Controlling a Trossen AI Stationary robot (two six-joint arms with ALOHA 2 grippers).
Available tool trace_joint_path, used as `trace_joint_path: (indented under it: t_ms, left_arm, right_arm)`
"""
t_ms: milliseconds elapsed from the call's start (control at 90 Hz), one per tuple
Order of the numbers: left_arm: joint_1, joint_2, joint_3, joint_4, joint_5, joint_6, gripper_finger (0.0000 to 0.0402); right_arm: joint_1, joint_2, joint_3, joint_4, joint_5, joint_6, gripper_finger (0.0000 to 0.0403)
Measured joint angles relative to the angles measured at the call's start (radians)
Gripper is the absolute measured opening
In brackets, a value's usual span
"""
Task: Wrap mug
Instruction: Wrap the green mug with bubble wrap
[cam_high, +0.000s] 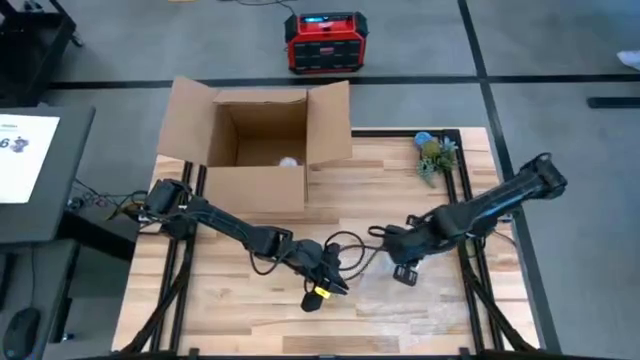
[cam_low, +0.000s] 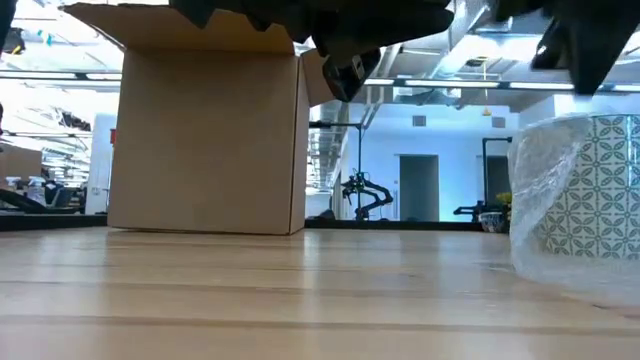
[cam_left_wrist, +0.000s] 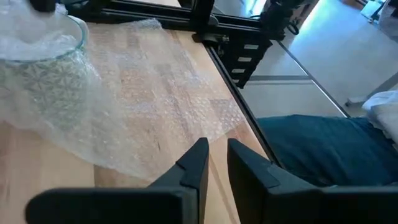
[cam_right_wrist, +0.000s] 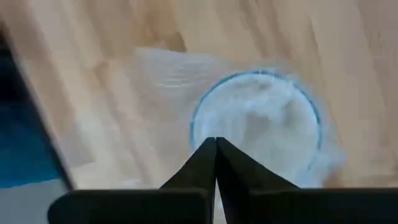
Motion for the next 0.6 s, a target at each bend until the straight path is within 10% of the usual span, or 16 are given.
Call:
trace_joint_path:
  t_ms: [200, 600]
  left_arm:
    - [0.0, 0.0, 0.0, -0.003, 0.0, 0.0, 0.0038]
    - [0.0, 0.0, 0.0, -0.005, 0.0, 0.0, 0.0038]
  right_arm:
    - [-0.017, 0.033, -0.024, -0.008, 0.136, 0.096, 0.0]
    - [-0.075, 0.373, -0.084, 0.042, -0.016, -0.014, 0.0001]
